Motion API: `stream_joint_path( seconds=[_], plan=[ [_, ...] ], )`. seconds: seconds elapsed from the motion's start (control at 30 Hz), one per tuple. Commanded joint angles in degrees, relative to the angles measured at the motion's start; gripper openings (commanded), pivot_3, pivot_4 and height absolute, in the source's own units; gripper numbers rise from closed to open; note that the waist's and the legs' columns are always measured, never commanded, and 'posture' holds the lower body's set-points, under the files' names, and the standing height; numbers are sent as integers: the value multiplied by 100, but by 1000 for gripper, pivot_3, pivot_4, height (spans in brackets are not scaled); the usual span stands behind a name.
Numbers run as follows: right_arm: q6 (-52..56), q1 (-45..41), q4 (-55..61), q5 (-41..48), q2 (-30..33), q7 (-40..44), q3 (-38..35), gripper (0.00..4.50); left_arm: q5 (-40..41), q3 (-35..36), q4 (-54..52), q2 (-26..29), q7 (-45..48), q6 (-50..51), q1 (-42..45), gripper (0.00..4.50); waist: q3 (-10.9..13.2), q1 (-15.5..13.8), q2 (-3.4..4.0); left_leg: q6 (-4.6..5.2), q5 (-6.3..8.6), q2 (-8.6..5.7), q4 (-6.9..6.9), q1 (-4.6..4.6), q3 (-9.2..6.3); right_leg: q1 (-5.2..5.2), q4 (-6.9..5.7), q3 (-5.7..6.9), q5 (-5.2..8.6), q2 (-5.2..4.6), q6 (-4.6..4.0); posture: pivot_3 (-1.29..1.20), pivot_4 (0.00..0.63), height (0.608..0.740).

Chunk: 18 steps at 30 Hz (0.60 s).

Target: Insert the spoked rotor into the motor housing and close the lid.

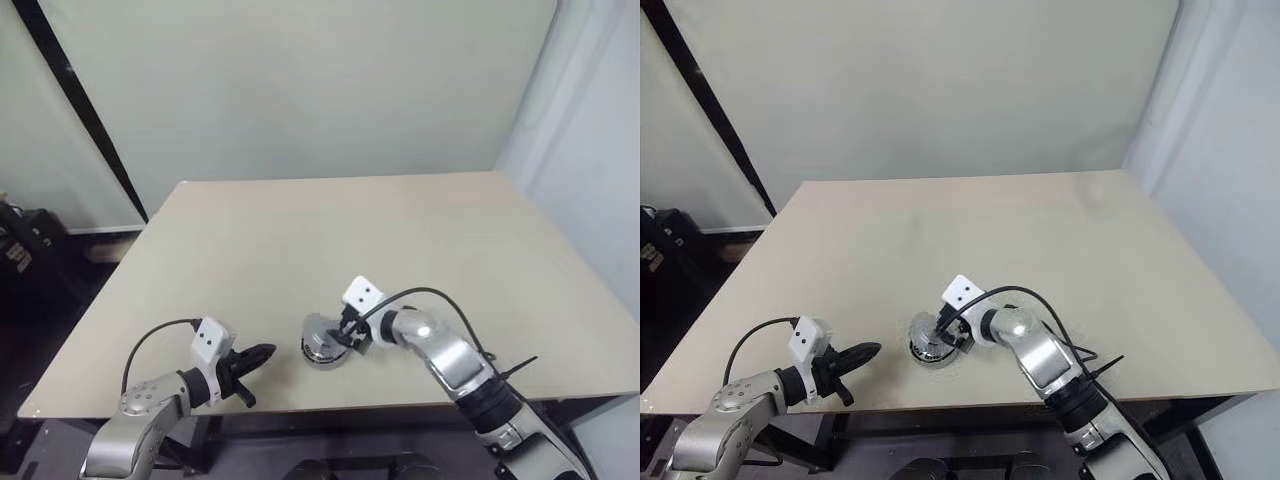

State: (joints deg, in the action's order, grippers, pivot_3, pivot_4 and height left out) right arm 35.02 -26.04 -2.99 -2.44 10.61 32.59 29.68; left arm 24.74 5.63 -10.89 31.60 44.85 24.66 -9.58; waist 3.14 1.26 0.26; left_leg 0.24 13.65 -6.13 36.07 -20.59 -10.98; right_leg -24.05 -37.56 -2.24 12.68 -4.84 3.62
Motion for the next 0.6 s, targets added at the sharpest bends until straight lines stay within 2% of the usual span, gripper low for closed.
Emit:
stream_joint_path(
  seconds=[0.03,0.3,0.6],
  plan=[
    [-372,-126,-400,-142,-123,-7,75,4468,95,113,-279,59,18,-6,47,0,0,4,0,-1,0,1,0,2,1,0,0,0,0,1,0,0,0,740],
    [-723,-311,-759,-44,9,380,-115,4468,108,133,-389,61,-3,-10,-85,0,-1,7,1,0,-1,1,0,5,2,2,-1,0,-4,1,-6,0,0,740],
    [-882,-662,-1132,491,195,1696,-323,4468,153,98,-450,90,37,63,-96,0,-1,25,0,1,-1,2,0,4,2,10,-1,0,-5,2,-7,0,0,740]
  ],
)
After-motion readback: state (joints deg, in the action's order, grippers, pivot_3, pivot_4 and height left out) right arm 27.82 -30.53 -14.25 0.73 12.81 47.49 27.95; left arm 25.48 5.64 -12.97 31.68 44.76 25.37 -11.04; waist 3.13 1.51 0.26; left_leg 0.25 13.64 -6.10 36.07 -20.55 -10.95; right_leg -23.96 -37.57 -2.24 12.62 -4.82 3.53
